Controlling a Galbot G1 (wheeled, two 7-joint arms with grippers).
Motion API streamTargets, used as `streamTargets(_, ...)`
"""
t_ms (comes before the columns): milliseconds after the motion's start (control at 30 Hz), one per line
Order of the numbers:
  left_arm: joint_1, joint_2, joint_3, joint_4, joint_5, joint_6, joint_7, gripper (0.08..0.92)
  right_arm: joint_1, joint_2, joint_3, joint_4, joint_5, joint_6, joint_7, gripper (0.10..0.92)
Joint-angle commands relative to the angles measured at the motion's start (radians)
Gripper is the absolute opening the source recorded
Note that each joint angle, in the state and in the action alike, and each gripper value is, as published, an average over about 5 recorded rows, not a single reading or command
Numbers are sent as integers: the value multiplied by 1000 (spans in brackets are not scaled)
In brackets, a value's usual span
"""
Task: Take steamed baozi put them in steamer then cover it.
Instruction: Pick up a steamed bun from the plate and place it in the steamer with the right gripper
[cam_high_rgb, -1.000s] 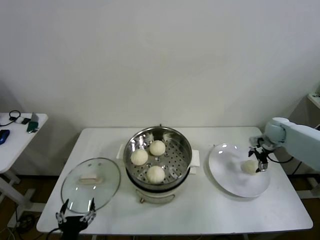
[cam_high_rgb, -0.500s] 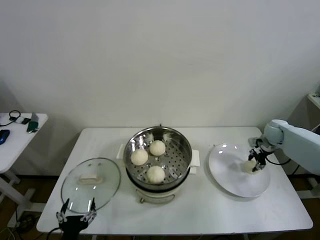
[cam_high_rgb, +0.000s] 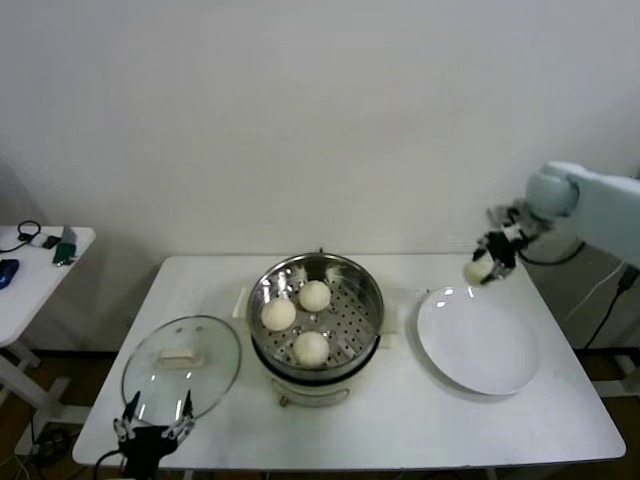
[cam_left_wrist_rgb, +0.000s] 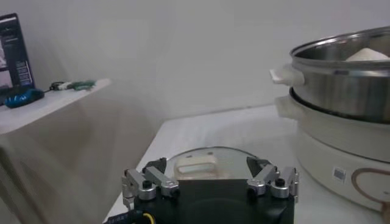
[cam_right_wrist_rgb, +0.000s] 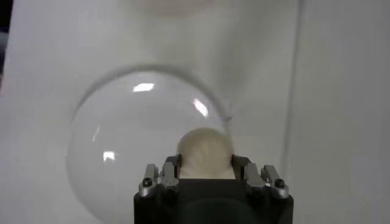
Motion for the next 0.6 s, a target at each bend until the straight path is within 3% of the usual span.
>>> streamTargets(33, 2, 1, 1, -10, -2, 1, 1, 823, 422, 126, -128, 345, 345, -96, 19, 577)
streamTargets(267, 11, 3, -4, -24, -6, 0, 1, 823, 279, 179, -36, 486, 355, -201, 119, 577)
streamTargets(600, 11, -3, -6, -33, -8, 2, 2, 823, -16, 236, -18, 416, 197, -252, 219, 577)
